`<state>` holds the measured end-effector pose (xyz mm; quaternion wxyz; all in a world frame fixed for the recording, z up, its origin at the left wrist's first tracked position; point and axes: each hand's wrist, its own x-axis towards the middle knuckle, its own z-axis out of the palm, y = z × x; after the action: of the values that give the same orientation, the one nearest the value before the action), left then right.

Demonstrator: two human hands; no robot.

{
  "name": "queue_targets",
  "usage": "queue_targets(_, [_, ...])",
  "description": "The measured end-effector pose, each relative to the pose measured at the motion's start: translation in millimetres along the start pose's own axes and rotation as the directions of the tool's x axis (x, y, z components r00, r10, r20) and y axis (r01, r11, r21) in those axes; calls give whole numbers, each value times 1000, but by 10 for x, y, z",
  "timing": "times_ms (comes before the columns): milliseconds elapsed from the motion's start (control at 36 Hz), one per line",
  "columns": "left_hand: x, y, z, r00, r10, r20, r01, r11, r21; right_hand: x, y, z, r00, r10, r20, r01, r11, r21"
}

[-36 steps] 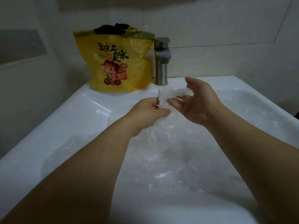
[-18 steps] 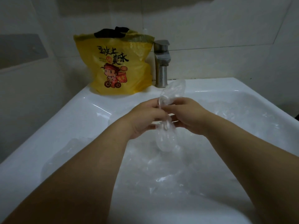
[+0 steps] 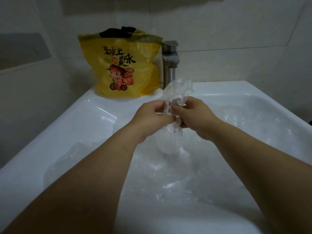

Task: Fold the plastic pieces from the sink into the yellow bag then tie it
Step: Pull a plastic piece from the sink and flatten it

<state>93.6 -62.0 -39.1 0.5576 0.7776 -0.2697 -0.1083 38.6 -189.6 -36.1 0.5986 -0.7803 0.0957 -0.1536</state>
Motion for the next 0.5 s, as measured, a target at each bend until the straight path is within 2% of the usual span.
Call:
queue_targets(83, [-13, 25, -17, 997, -24, 73, 29, 997, -72, 7, -17, 13, 999, 12, -36, -11, 1000, 22])
queue_targets(167, [-17, -25, -26, 984, -120, 130, 113, 992, 59, 33, -17, -29, 997, 60, -40, -56, 994, 95])
queue_targets(222, [-14, -62, -21, 978, -172, 121, 157, 980, 123, 39, -26, -60, 995, 94, -45, -86, 985, 150])
queue_targets(278, [10, -76, -25, 980, -194, 52, 186, 974, 131, 58, -11, -88, 988, 125, -88, -108, 980, 169])
queue_targets(361, [71, -129, -79, 974, -185, -131, 204, 967, 155, 83, 41, -145, 961, 164, -224, -156, 986, 53])
queue_targets(444, [101, -201, -179, 940, -113, -323, 241, 889, 390, 117, 104, -192, 934, 175, -313, -208, 975, -75])
queue_targets(500, [104, -210, -237, 913, -118, -391, 316, 811, 492, 123, 115, -198, 924, 188, -333, -225, 971, -77])
